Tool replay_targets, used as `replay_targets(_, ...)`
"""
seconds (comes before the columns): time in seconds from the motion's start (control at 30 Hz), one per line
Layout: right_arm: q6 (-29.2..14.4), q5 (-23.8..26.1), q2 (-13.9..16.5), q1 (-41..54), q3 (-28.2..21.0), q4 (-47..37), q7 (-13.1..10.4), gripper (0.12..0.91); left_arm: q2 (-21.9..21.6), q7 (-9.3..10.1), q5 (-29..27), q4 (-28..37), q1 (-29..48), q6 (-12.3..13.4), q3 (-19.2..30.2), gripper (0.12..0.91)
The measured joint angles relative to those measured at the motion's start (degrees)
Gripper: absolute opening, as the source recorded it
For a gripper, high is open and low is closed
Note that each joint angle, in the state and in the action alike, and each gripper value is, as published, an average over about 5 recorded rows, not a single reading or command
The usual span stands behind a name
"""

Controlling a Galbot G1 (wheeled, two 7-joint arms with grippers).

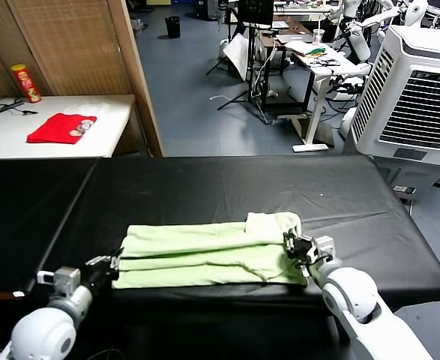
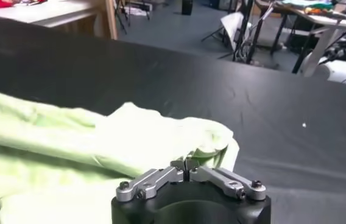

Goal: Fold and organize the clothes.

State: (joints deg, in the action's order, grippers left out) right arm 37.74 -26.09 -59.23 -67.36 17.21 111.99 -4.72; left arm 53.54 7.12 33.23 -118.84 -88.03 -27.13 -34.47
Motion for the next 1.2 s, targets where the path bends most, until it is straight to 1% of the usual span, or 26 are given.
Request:
replay_targets(0.07,0.1,-0.1,0.1,-0.5,0.2,0.3,0.2,0.124,0.2,0.04,-0.6,0.2,-0.1,0.0,0.0,0.129)
replay_targets(0.13,0.2,-0.3,0.2,-0.9,0.5,0.7,0.5,0.141,0.3,0.06,-1.1,0.2,-0.3,-0.1,0.0,0.129)
replay_targets(0.17,0.2,-0.5,0.3,-1.2,0.7,1.0,0.6,0.167,0.3,0.06,-1.3,0.2,-0.4,-0.2,0.0,0.129)
replay_targets(0.27,0.3,-1.5,0.5,-2.2,1.5,2.2,0.7,0.300,0.4,0.14,-1.5,-0.2,-0.8,-1.1,-0.1,0.129)
replay_targets(0.3,0.3,-1.9,0.6,-2.6,1.9,2.7,0.8,0.367,0.4,0.20,-1.6,-0.4,-1.0,-1.5,-0.2,0.137)
replay_targets(0.37,0.2,-2.7,0.6,-3.4,2.7,3.8,0.7,0.468,0.4,0.39,-1.6,-1.0,-1.2,-2.1,-0.5,0.186)
replay_targets(0.4,0.1,-3.2,0.6,-3.7,3.2,4.3,0.6,0.535,0.4,0.50,-1.6,-1.3,-1.3,-2.4,-0.7,0.228)
replay_targets(0.5,-1.5,-3.9,0.2,-4.0,4.8,5.1,-0.2,0.690,0.4,0.74,-1.6,-1.7,-1.1,-2.9,-1.1,0.387)
replay_targets(0.53,-2.4,-3.9,0.0,-3.8,5.2,5.1,-0.7,0.728,0.4,0.78,-1.5,-1.6,-0.9,-2.9,-1.2,0.454)
replay_targets(0.6,-4.2,-3.4,-0.7,-3.3,5.8,4.6,-1.7,0.778,0.5,0.91,-1.0,-1.2,0.0,-2.9,-1.2,0.554)
replay_targets(0.63,-4.9,-2.9,-1.1,-2.9,5.8,4.1,-2.1,0.788,0.7,1.00,-0.6,-0.9,0.7,-2.9,-1.2,0.620)
replay_targets(0.67,-5.4,-2.3,-1.5,-2.4,5.8,3.5,-2.3,0.792,0.9,1.09,0.0,-0.5,1.5,-2.9,-1.1,0.669)
replay_targets(0.73,-5.9,-1.3,-2.5,-1.3,5.6,2.0,-2.6,0.797,1.5,1.22,1.3,0.5,3.3,-2.8,-0.8,0.748)
replay_targets(0.77,-6.0,-1.0,-3.1,-0.8,5.4,1.1,-2.8,0.797,1.8,1.23,1.9,1.1,4.3,-2.8,-0.6,0.772)
replay_targets(0.87,-6.0,-0.5,-4.7,0.9,4.6,-1.5,-3.0,0.798,2.8,1.23,3.5,2.9,7.2,-2.7,0.4,0.795)
replay_targets(1.07,-6.3,0.3,-7.2,3.1,3.8,-5.7,-3.1,0.798,5.1,1.11,5.6,6.4,11.4,-2.7,2.4,0.798)
replay_targets(1.2,-6.5,0.6,-8.4,4.0,3.7,-8.0,-2.9,0.798,6.1,0.67,6.6,8.7,13.2,-2.5,3.2,0.798)
